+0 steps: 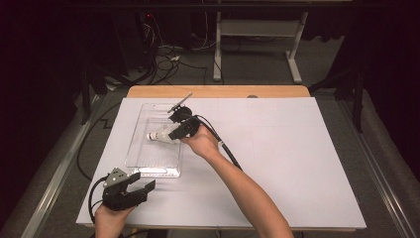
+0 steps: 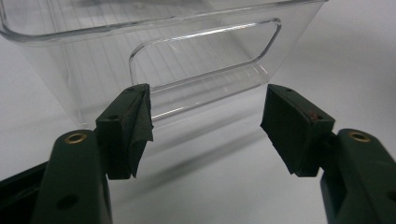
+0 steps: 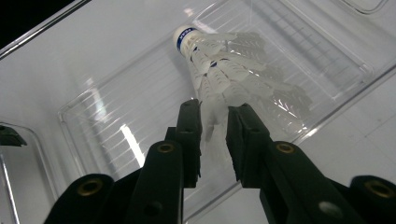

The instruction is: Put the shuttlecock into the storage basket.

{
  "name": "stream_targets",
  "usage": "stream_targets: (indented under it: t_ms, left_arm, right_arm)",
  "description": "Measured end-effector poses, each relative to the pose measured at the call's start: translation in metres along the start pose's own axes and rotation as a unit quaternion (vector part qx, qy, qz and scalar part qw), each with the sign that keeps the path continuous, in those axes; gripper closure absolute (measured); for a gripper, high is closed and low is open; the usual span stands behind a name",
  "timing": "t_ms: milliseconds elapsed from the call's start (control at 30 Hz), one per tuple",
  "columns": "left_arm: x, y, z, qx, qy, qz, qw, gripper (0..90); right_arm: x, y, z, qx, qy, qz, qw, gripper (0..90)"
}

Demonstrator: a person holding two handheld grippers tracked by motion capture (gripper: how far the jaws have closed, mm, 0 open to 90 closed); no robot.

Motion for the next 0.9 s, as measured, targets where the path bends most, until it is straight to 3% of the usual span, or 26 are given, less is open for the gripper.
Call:
stream_targets:
  t_ms: [200,433,600,900]
  left_arm:
    - [0.0,0.0,0.0,-0.002,-0.001,0.0,1.0,34.0]
    - [0.0,0.001,0.0,0.002,-0.001,0.0,1.0,34.0]
    - [0.0,0.0,0.0,0.0,0.0,-0.001,1.0,34.0]
    - [0.0,0.0,0.0,0.001,-0.002,0.001,1.0,34.0]
  right_arm:
    - [0.001,-0.005,-0.001,-0.003,-0.003,-0.004,1.0,84.5]
    - [0.003,0.002,-0.002,-0.004,-0.003,-0.011,0.9999,89.4]
    - [0.004,0.003,0.0,0.0,0.005,-0.013,0.9999,86.0]
    - [0.004,-0.011,0.0,0.016,0.002,-0.018,0.9997,78.2]
Point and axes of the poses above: each handheld gripper's, and its own axes: y roughly forward along the jaws, z roughly out of its top, x roughly to its right, the point moved 9 cm from there along y, roughly forward along the jaws, and after that the axes turned 6 degrees about -z, right-handed, at the moved point
